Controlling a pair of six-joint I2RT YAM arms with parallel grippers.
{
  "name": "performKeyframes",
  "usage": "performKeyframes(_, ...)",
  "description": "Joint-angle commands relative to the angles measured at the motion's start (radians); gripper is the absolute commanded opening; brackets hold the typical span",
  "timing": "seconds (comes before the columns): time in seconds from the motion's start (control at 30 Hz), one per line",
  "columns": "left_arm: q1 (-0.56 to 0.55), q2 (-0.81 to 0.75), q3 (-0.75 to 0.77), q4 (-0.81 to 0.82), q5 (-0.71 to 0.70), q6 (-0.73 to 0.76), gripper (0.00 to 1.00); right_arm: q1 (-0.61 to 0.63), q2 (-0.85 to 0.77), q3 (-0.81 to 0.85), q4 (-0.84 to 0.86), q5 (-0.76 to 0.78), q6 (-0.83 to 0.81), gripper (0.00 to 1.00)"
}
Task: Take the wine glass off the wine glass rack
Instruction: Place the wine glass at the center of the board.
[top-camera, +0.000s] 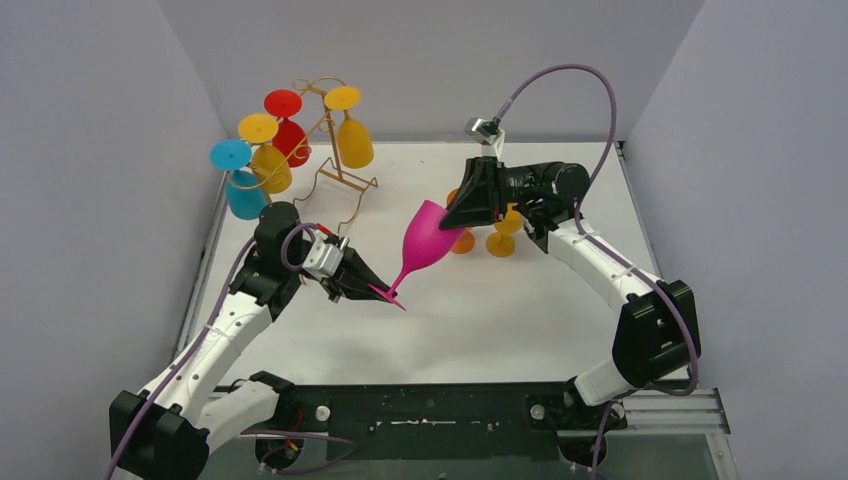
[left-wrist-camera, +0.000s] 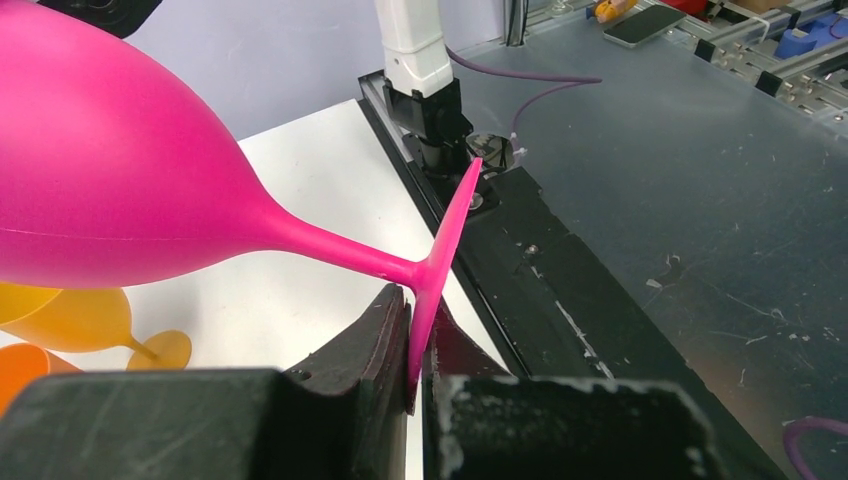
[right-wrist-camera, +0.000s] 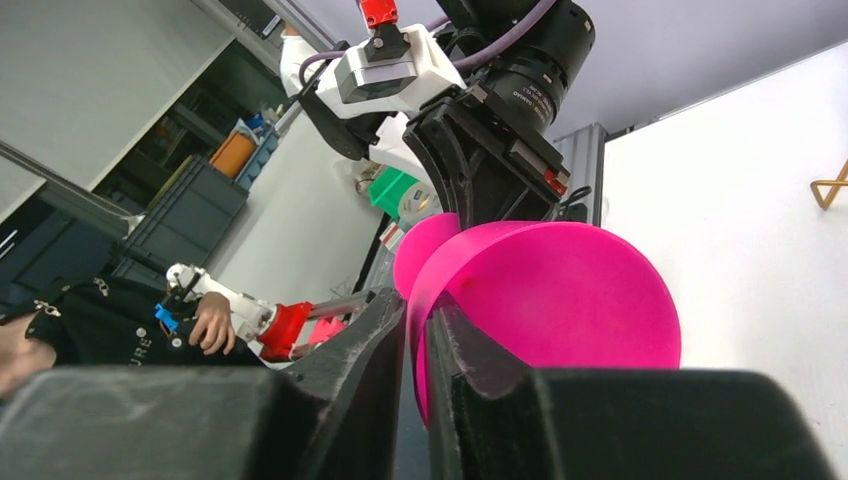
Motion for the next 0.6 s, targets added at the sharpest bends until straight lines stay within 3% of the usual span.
performKeyframes(0.0, 0.008, 0.014, 0.046, -0.025, 0.013, -0.039, 0.00, 0.037, -0.017, -0.007, 0.129, -0.047, 0.040, 0.18)
performKeyframes(0.1, 0.009, 0.012, 0.048, -0.020, 0.013, -0.039, 0.00, 0.046, -0.017, -0.011, 0.133, -0.056, 0.043, 0.17)
performKeyframes(0.17, 0.009, 0.008, 0.049, -0.015, 0.013, -0.042, 0.00, 0.057, -0.018, -0.009, 0.169, -0.061, 0.056, 0.02)
performKeyframes(0.2, 0.009, 0.007, 0.050, -0.014, 0.013, -0.048, 0.00, 0.060, -0.021, -0.011, 0.202, -0.058, 0.068, 0.00)
performKeyframes(0.53, 0.015, 0.003, 0.042, -0.004, 0.008, -0.062, 0.00, 0.076, -0.051, -0.013, 0.233, -0.061, 0.060, 0.00)
performKeyframes(0.57, 0.015, 0.001, 0.042, -0.004, 0.002, -0.064, 0.07, 0.076, -0.052, -0.014, 0.230, -0.059, 0.057, 0.00)
